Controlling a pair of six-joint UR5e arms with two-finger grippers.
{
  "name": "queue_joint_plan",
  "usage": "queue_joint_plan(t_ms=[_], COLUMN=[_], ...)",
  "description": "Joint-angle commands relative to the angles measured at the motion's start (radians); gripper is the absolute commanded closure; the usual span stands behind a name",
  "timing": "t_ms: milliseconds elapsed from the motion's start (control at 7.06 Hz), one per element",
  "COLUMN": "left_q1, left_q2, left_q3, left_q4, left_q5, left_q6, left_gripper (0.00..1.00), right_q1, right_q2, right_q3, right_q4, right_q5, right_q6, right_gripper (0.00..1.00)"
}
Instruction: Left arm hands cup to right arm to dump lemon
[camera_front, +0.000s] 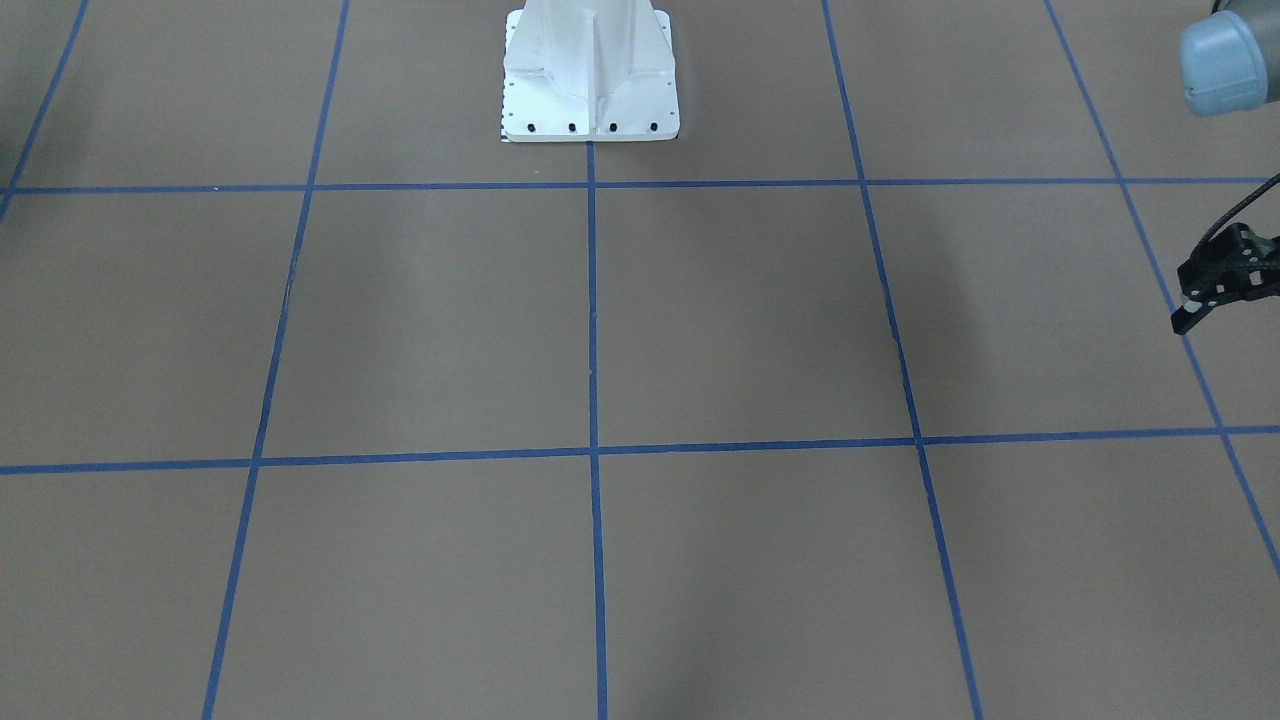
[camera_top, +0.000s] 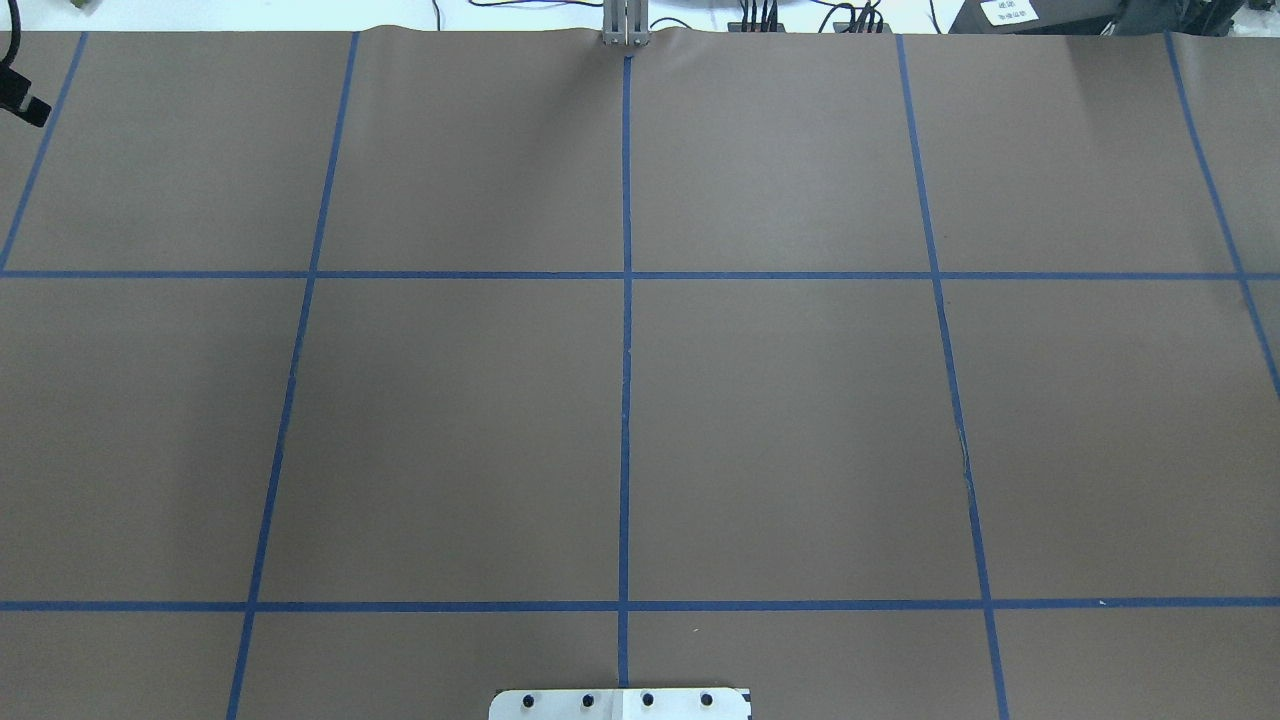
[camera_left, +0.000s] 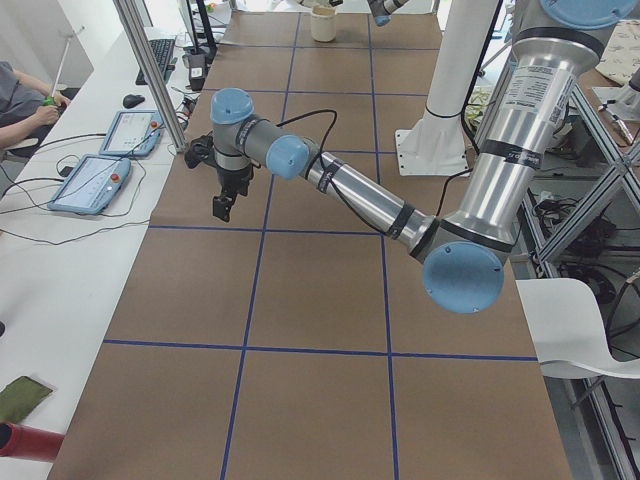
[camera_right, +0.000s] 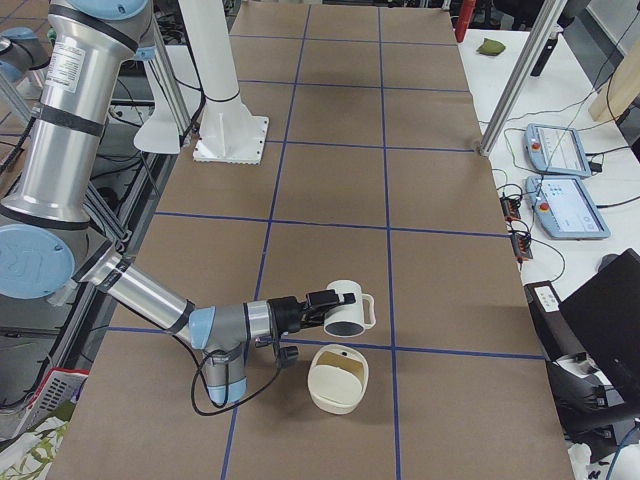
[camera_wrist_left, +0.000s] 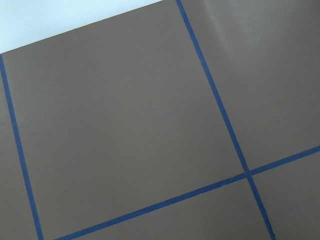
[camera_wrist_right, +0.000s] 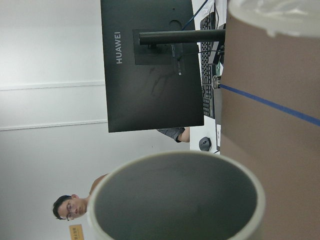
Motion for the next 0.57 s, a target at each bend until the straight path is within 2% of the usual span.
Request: queue_joint_plan(t_ms=[0, 425], left_q1=[0.001, 0.001], left_q2=[0.0, 0.0], left_q3=[0.0, 0.0], left_q4=[0.0, -0.002], left_q5=[0.0, 0.002], left_q6=[0.0, 0.0], left_gripper=[0.0, 0.0], right_q1=[0.049, 0.103], right_q2=[0.02, 0.022], right_q3=[-0.036, -0.069], right_q4=[0.061, 0.132], right_q5=[-0.006, -0.04], right_q6=[0.202, 0.489], right_gripper=[0.74, 0.77])
